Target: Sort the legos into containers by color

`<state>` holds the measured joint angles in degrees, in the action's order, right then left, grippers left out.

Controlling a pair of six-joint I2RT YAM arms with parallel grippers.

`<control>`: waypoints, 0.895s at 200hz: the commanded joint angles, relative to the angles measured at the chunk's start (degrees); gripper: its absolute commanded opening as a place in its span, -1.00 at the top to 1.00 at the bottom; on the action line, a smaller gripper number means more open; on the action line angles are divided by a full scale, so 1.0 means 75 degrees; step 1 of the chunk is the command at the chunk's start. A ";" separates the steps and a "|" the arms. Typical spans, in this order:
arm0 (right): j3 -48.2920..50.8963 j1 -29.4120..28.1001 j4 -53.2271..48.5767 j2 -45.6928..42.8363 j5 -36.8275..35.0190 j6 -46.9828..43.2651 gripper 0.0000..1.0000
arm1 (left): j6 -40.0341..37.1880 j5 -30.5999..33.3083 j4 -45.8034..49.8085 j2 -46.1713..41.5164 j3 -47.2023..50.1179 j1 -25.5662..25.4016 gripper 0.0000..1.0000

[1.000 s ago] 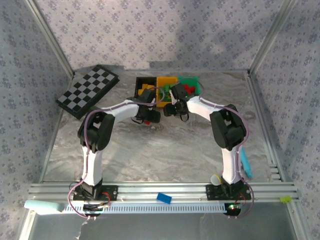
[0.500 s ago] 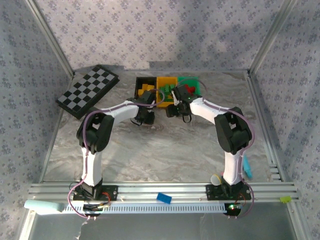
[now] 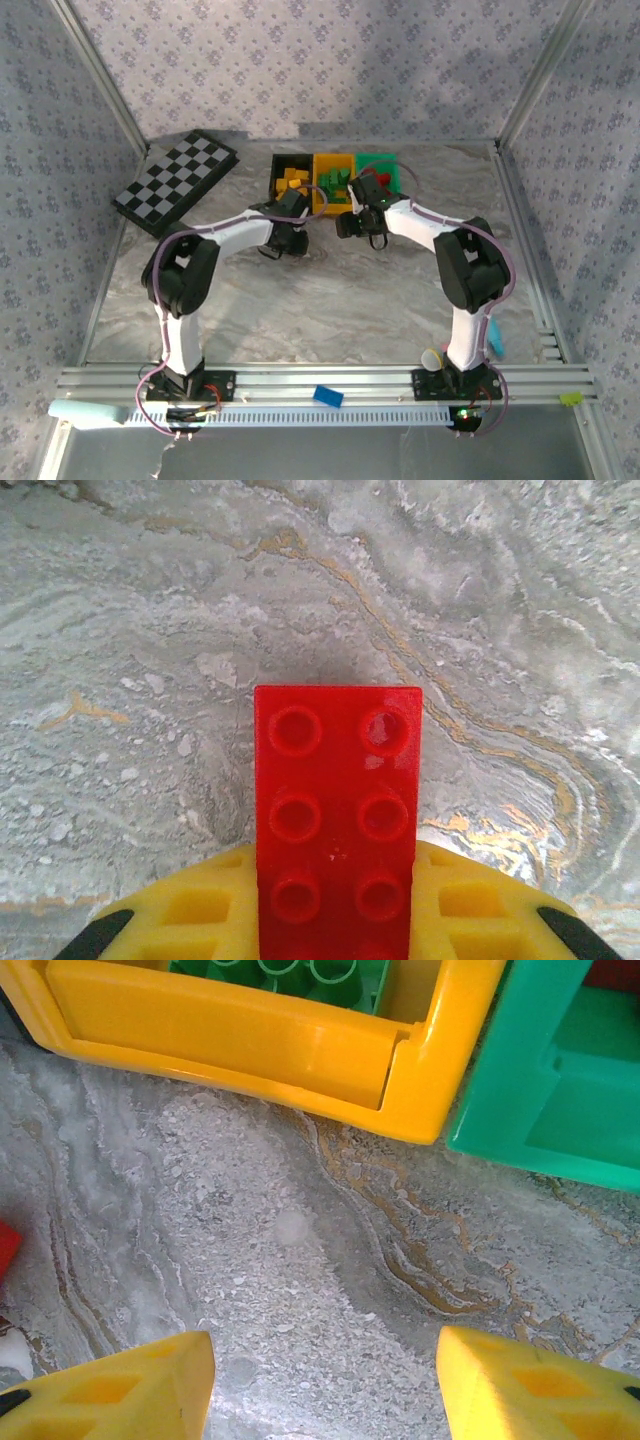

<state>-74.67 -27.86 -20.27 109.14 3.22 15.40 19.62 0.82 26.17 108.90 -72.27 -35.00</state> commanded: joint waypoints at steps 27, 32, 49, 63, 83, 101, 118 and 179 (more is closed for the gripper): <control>0.0149 -0.0151 0.0090 -0.0302 -0.0146 -0.0280 -0.24 | 0.0173 -0.0144 -0.0655 -0.0873 0.0425 -0.0021 0.98; 0.0159 -0.0179 0.0079 -0.0302 -0.0183 -0.0300 -0.24 | 0.0184 -0.0161 -0.0730 -0.0938 0.0478 -0.0035 0.98; 0.0212 -0.0233 0.0099 -0.0291 -0.0254 -0.0319 -0.24 | 0.0229 -0.0173 -0.0936 -0.1184 0.0657 -0.0044 1.00; 0.0298 -0.0246 0.0164 -0.0313 -0.0242 -0.0320 -0.24 | 0.0255 -0.0184 -0.1072 -0.1376 0.0810 -0.0044 1.00; 0.0422 -0.0251 0.0259 -0.0361 -0.0219 -0.0325 -0.24 | 0.0279 -0.0191 -0.1266 -0.1664 0.0988 -0.0069 1.00; 0.0475 -0.0255 0.0265 -0.0391 -0.0253 -0.0355 -0.25 | 0.0314 -0.0238 -0.1482 -0.1941 0.1198 -0.0079 1.00; 0.0565 -0.0258 0.0286 -0.0473 -0.0317 -0.0379 -0.25 | 0.0352 -0.0251 -0.1667 -0.2177 0.1370 -0.0079 1.00; 0.1303 -0.0191 0.0692 -0.1060 -0.0630 -0.0436 -0.24 | 0.0407 -0.0301 -0.2192 -0.3080 0.1802 -0.0147 1.00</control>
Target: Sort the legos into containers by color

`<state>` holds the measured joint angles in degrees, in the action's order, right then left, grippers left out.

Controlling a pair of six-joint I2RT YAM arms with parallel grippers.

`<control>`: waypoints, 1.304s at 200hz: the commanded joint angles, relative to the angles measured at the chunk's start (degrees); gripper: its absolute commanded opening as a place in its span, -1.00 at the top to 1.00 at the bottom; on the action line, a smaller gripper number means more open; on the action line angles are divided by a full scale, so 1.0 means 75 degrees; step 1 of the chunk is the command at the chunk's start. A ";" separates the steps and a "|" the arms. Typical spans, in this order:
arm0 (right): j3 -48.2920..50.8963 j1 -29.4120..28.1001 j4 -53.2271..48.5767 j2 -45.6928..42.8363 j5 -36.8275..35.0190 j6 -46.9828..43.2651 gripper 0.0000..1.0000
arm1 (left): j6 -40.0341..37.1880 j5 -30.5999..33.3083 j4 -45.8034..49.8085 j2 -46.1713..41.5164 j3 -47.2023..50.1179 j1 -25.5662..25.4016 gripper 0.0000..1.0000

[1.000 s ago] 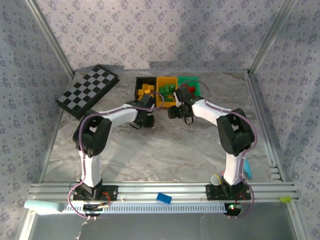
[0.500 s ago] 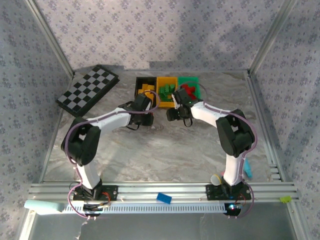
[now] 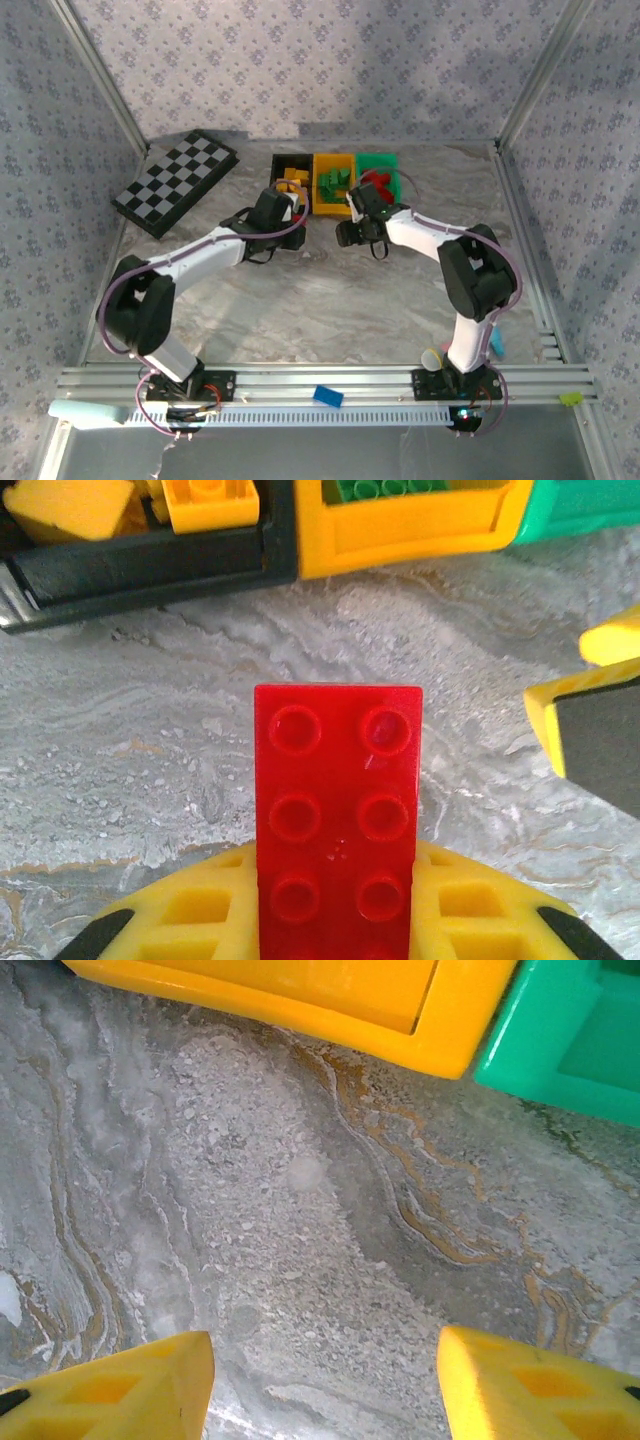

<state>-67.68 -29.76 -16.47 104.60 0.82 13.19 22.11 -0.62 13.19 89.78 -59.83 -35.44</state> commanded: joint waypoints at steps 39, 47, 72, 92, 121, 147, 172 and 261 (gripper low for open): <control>0.1059 0.0249 0.0627 -0.1027 -0.0394 -0.0145 -0.24 | 0.0064 0.0070 -0.0770 -0.0793 0.0072 -0.0247 1.00; 0.1219 0.0273 0.0714 -0.1156 -0.0414 -0.0115 -0.25 | 0.0064 0.0098 -0.0798 -0.0787 0.0006 -0.0282 1.00; 0.1750 0.0326 0.1073 -0.1550 -0.0536 -0.0026 -0.25 | 0.0038 0.0248 -0.0949 -0.0699 -0.0257 -0.0446 1.00; 0.2093 0.0358 0.1231 -0.1821 -0.0658 -0.0007 -0.25 | 0.0017 0.0306 -0.1135 -0.0500 -0.0526 -0.0545 1.00; 0.2528 0.0438 0.1310 -0.2271 -0.0847 0.0044 -0.25 | 0.0069 0.0319 -0.0875 0.0204 -0.1453 -0.0589 1.00; 0.2982 0.0553 0.1443 -0.2761 -0.1049 0.0136 -0.25 | 0.0110 0.0088 -0.0859 0.0879 -0.2299 -0.0608 1.00; 0.3372 0.0715 0.1572 -0.3199 -0.1142 0.0198 -0.25 | 0.0090 -0.0105 -0.0508 0.1648 -0.3406 -0.0630 1.00; 0.4283 0.1412 0.1892 -0.4389 -0.1072 0.0373 -0.26 | 0.0003 -0.0750 0.0388 0.4454 -0.7378 -0.0772 1.00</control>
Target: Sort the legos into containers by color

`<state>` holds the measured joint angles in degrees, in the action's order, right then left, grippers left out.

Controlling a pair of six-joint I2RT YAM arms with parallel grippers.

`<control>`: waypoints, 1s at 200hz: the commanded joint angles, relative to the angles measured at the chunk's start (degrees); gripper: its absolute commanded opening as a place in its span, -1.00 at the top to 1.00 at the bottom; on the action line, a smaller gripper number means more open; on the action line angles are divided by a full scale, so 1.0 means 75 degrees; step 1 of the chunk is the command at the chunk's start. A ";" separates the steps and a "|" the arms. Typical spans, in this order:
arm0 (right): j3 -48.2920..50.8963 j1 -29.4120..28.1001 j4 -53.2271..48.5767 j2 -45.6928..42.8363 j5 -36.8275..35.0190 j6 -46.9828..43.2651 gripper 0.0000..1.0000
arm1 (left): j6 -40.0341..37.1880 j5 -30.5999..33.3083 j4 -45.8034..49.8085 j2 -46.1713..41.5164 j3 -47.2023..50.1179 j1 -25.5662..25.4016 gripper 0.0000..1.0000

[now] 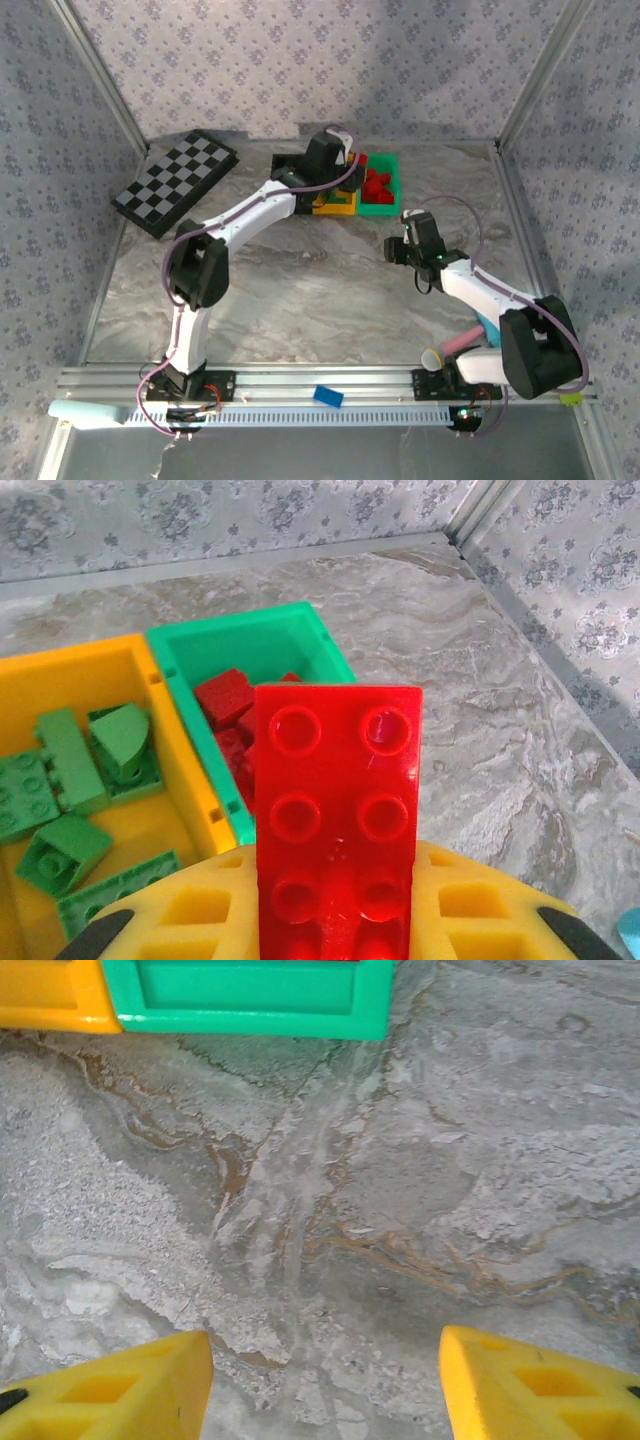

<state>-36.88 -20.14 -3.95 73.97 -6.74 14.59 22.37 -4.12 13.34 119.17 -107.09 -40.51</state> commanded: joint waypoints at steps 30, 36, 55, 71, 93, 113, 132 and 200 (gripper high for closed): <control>0.0282 0.0201 0.0286 -0.0412 -0.0004 0.0226 -0.27 | -0.0040 -0.0397 0.0881 0.1629 -0.2624 -0.0127 1.00; 0.0289 0.0214 0.0292 -0.0420 0.0017 0.0245 -0.27 | -0.0041 -0.0391 0.1019 0.1900 -0.3010 -0.0124 1.00; 0.0348 0.0215 0.0327 -0.0487 0.0056 0.0277 -0.27 | -0.0013 -0.0364 0.1419 0.2737 -0.4288 -0.0126 1.00; 0.0398 0.0219 0.0357 -0.0544 0.0109 0.0295 -0.27 | 0.0124 -0.0365 0.1779 0.3523 -0.5501 -0.0119 1.00; 0.0446 0.0225 0.0400 -0.0594 0.0134 0.0319 -0.27 | 0.0458 -0.0359 0.1726 0.4335 -0.6474 -0.0130 1.00; 0.0452 0.0225 0.0417 -0.0598 0.0173 0.0324 -0.27 | 0.0775 -0.0264 0.1386 0.4694 -0.6612 -0.0133 1.00; 0.0453 0.0235 0.0410 -0.0617 0.0195 0.0339 -0.27 | 0.1026 -0.0195 0.1061 0.4884 -0.6581 -0.0132 0.96; 0.0512 0.0236 0.0343 -0.0870 0.0168 0.0328 -0.28 | 0.1247 -0.0266 0.0722 0.5170 -0.6602 -0.0125 -0.21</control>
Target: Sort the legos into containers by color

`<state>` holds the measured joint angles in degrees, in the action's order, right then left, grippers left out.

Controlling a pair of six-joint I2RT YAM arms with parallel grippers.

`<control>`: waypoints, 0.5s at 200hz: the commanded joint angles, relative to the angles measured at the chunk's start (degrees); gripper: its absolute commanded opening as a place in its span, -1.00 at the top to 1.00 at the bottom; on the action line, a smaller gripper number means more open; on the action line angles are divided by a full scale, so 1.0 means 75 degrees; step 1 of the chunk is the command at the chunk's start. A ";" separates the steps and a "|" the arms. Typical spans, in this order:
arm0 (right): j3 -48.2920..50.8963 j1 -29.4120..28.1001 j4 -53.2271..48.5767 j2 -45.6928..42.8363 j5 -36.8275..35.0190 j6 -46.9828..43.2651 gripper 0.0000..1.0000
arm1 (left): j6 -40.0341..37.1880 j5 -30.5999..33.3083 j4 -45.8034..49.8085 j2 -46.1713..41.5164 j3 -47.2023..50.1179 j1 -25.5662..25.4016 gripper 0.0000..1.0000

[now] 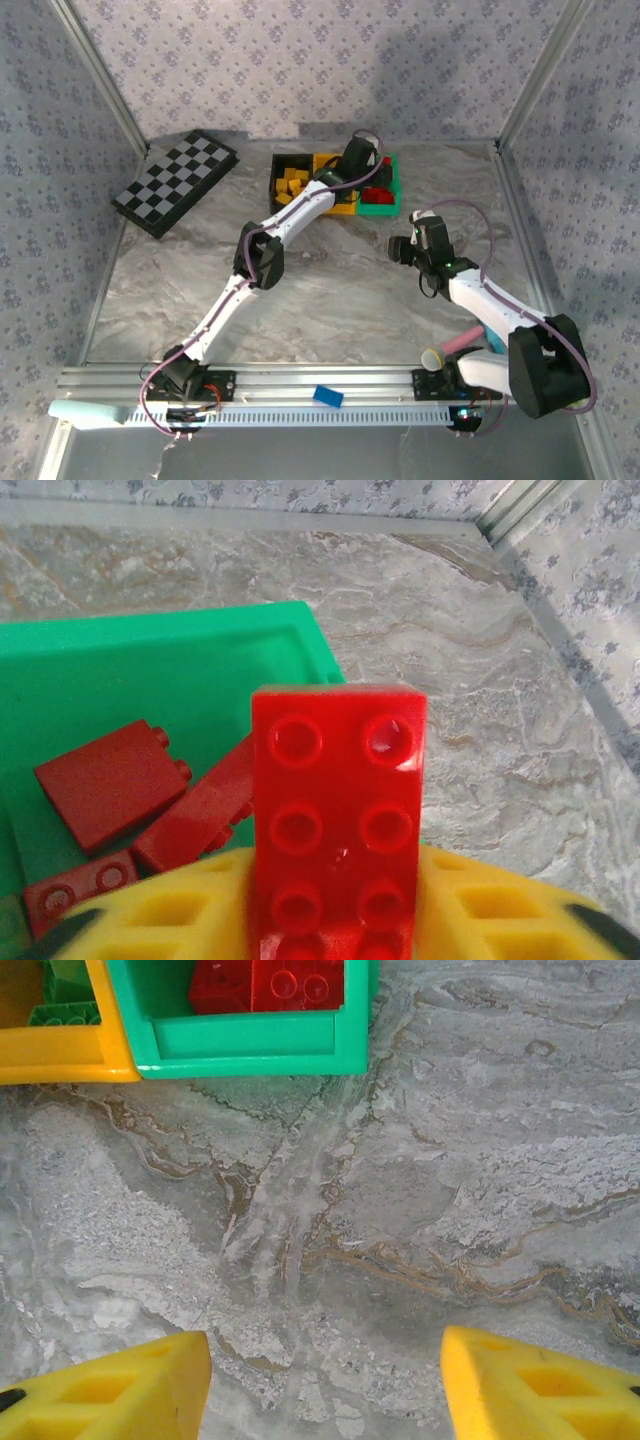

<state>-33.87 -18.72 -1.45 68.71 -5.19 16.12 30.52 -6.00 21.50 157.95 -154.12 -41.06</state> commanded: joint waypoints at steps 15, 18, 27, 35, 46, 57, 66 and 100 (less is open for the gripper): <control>0.0116 0.0046 0.0012 -0.0160 -0.0034 0.0124 -0.28 | 0.0093 -0.0073 -0.0257 -0.0089 -0.0342 -0.0057 -0.42; 0.0116 0.0044 0.0013 -0.0161 -0.0032 0.0124 -0.28 | 0.0056 -0.0068 -0.0218 -0.0115 -0.0336 -0.0063 -0.45; 0.0100 0.0043 0.0012 -0.0161 -0.0035 0.0113 -0.28 | -0.0065 -0.0056 -0.0106 -0.0211 -0.0321 -0.0070 -0.51; 0.0089 0.0035 -0.0012 -0.0170 -0.0066 0.0100 -0.28 | -0.0155 -0.0044 0.0006 -0.0309 -0.0304 -0.0082 -0.61; 0.0046 0.0040 -0.0057 -0.0164 -0.0119 0.0088 -0.28 | -0.0304 -0.0049 0.0157 -0.0495 -0.0240 -0.0094 -0.63; -0.0021 0.0045 -0.0128 -0.0160 -0.0199 0.0069 -0.28 | -0.0498 -0.0022 0.0263 -0.0771 -0.0052 -0.0110 -0.64; -0.0085 0.0035 -0.0209 -0.0170 -0.0302 0.0065 -0.28 | -0.0650 0.0048 0.0273 -0.1067 0.0273 -0.0139 -0.64; -0.0321 0.0053 -0.0532 -0.0288 -0.0968 0.0182 -0.36 | -0.1134 0.0253 -0.0644 -0.2844 0.2862 -0.0195 -0.65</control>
<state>-33.95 -18.72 -2.61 68.23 -7.66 16.27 26.11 -5.63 21.74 149.16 -142.80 -41.91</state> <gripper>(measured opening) 0.673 0.825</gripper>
